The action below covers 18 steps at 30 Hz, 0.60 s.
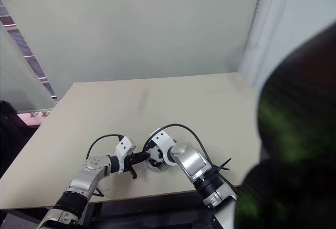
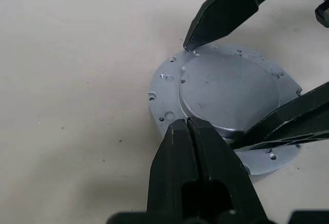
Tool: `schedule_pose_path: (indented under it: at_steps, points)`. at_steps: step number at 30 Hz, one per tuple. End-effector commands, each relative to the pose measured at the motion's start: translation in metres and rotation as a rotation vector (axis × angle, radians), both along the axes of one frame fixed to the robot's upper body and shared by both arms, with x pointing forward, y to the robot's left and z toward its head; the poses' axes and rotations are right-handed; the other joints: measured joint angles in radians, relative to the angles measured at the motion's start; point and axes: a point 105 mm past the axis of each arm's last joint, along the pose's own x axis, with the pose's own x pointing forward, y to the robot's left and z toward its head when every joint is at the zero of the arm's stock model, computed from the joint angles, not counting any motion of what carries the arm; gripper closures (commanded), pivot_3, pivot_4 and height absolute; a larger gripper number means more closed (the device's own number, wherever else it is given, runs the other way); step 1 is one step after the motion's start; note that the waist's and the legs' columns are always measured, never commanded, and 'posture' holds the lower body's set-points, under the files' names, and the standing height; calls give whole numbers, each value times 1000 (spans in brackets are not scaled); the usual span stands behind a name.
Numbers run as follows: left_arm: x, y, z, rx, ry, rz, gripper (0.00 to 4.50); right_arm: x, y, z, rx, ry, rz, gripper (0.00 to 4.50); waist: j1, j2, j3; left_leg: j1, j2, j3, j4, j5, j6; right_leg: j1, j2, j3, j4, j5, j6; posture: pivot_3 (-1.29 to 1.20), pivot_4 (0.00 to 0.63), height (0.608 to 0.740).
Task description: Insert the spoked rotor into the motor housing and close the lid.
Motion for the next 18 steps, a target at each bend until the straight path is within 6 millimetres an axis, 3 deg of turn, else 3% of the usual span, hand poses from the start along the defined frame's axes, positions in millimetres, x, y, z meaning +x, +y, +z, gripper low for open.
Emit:
schedule_pose_path:
  at_steps: [1,6,10,18]
  points:
    - [-4,-5,-7,38,27,-35,4500,3,-10,-2,32,58,-67,33,0,0,0,0,0,0,0,0,0,0,0,0,0,0,0,0,0,740]
    - [-5,-6,-8,37,26,-37,4500,10,-9,21,187,82,-110,33,0,0,0,-2,-1,0,0,0,0,0,0,0,0,0,0,0,0,740]
    - [-6,-6,-8,37,26,-40,4500,17,-19,35,273,92,-164,33,0,0,1,-3,-1,0,-1,0,0,-2,0,0,0,0,0,0,0,740]
    - [-6,-7,-7,37,23,-44,4500,31,-51,37,465,255,-394,33,0,0,2,-3,-1,0,-3,0,0,-2,0,0,-1,1,2,0,0,740]
